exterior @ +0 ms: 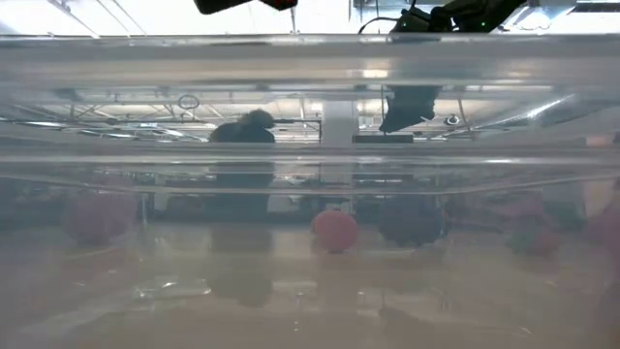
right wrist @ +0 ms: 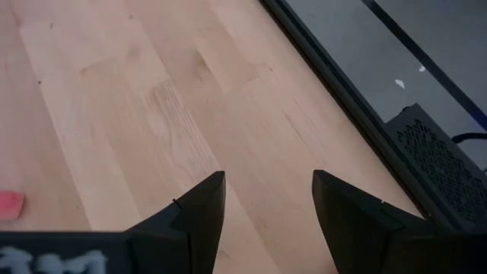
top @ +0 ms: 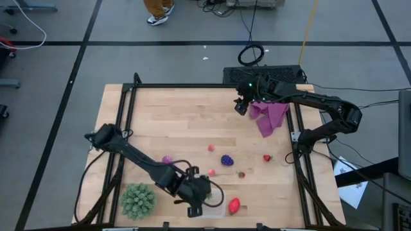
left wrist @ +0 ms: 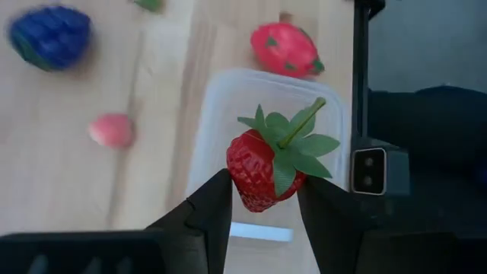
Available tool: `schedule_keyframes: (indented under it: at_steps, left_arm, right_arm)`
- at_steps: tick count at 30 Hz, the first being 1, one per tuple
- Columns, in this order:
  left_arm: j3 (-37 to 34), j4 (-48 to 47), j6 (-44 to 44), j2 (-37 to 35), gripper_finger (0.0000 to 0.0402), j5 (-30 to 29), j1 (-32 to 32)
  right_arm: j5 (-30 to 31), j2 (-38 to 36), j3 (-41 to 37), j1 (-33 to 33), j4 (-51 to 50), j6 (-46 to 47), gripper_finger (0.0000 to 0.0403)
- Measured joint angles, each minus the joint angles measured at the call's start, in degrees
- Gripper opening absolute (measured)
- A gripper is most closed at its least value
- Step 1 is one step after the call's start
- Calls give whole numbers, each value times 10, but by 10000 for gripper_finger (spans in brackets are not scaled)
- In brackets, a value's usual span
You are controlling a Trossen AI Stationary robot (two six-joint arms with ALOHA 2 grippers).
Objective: Pick and placing Produce into tupperware
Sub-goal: Put the left strawberry into the transparent bin
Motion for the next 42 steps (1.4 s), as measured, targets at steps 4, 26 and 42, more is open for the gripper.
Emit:
schedule_keyframes:
  at_steps: [4, 26, 42]
  left_arm:
    - [22, -7, -39, 17, 145, 21, -9]
    - [20, -35, -123, 61, 145, 34, -31]
    - [20, -27, -118, 86, 145, 44, -13]
  right_arm:
    - [0, 0, 0, 0, -10, 2, 187]
    - [0, 0, 0, -45, -18, 41, 187]
    - [-3, 0, 0, -43, -18, 41, 187]
